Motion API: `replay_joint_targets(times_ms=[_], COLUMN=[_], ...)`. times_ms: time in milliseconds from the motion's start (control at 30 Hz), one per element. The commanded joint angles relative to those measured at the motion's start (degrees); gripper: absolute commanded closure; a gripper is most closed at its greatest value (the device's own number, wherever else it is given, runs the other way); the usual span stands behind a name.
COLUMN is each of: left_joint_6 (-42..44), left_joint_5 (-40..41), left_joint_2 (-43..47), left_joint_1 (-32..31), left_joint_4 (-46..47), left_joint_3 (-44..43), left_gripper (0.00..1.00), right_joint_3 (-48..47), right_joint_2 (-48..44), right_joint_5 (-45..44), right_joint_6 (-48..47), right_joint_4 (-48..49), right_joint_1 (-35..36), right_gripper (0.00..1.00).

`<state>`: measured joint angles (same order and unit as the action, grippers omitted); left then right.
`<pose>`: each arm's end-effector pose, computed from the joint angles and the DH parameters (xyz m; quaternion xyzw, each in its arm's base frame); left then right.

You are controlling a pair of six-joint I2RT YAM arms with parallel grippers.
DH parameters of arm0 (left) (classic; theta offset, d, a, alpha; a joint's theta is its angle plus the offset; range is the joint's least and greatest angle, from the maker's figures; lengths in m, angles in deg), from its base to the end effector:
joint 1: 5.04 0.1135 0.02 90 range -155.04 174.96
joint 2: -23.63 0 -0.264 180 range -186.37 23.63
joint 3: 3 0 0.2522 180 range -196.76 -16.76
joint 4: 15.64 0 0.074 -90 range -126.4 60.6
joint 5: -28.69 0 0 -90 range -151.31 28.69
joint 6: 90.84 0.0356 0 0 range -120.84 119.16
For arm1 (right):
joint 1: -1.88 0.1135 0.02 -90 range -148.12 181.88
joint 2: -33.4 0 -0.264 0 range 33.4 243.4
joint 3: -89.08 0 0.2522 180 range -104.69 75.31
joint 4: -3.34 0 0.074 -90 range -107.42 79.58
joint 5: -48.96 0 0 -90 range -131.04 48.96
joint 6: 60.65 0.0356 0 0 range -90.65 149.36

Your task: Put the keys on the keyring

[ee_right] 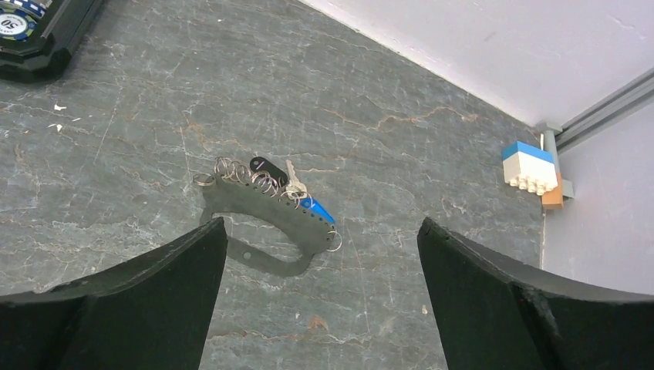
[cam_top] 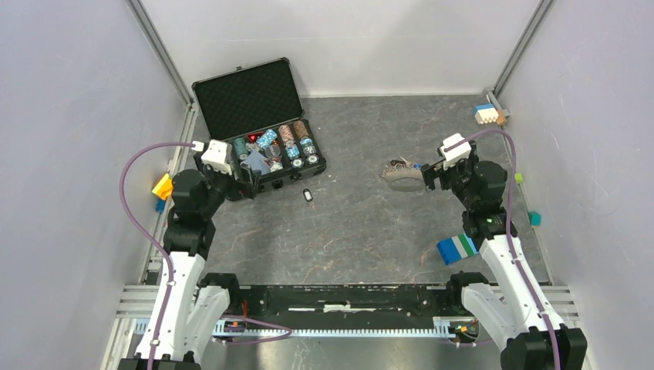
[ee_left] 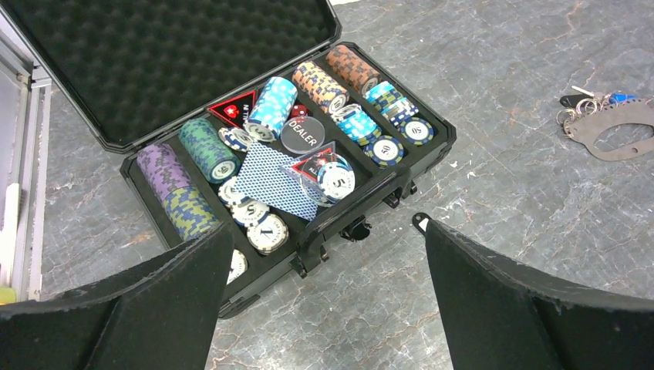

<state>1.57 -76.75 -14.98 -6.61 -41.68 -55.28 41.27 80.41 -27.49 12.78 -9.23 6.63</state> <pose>0.1642 -0.0140 0.3146 0.1110 0.7687 -0.1001 0.6219 0.1971 0.0247 0.2880 -0.2157 0.7434 0.0265 0.6326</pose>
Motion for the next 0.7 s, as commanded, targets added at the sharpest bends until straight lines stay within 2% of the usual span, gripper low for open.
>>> replay_joint_targets(times_ms=[0,433,533,667], left_joint_6=[-0.58,0.33,2.44,6.59], left_joint_5=[-1.0,1.03,1.48,-1.85], left_joint_2=[-0.02,0.09,-0.27,-1.55], left_joint_1=[0.44,0.42,0.42,0.42], left_joint_4=[0.08,-0.62,-2.98,-7.11], left_joint_3=[-0.42,-0.66,-2.0,-5.01], left_gripper=[0.0,0.0,0.0,0.0], right_joint_3=[-0.41,-0.16,-0.32,-1.9], right_joint_2=[-0.09,0.32,0.36,0.83], right_joint_5=[-0.71,-0.41,0.54,4.04], right_joint_6=[-0.82,-1.21,-1.67,-2.82], right_joint_4=[0.75,1.16,0.98,-0.97], right_joint_1=[-0.09,-0.01,-0.03,-0.02], right_gripper=[0.02,0.02,0.02,0.02])
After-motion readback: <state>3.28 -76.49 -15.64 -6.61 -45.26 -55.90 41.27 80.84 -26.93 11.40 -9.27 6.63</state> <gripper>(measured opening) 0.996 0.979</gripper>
